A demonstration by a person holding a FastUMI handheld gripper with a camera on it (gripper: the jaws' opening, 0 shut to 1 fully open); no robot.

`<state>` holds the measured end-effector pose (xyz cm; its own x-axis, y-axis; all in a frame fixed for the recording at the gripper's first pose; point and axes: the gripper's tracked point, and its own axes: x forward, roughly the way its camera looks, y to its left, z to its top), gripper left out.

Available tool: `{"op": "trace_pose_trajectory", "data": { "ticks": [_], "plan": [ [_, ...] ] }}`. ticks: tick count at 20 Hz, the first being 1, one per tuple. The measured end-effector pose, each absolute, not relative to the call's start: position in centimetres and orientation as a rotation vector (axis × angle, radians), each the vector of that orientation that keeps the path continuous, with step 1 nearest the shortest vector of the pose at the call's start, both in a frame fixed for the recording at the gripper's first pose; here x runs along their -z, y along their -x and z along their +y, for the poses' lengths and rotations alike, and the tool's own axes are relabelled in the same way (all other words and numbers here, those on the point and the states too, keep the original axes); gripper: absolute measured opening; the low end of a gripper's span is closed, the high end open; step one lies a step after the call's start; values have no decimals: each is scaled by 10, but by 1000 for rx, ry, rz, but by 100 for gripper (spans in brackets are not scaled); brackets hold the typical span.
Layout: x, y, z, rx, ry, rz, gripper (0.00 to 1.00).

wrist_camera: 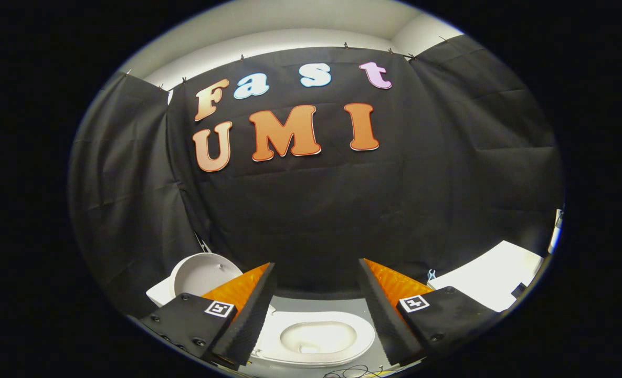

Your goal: Open the toilet lid.

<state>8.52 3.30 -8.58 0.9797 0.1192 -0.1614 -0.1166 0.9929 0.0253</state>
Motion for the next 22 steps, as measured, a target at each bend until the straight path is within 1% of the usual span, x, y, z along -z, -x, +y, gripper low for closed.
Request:
{"op": "trace_pose_trajectory", "data": {
  "ticks": [7, 18, 22],
  "plan": [
    [58, -79, 33, -105, 40, 109, 98],
    [56, -65, 23, -84, 34, 105, 98],
    [52, -62, 3, -55, 26, 91, 98]
  ]
}}
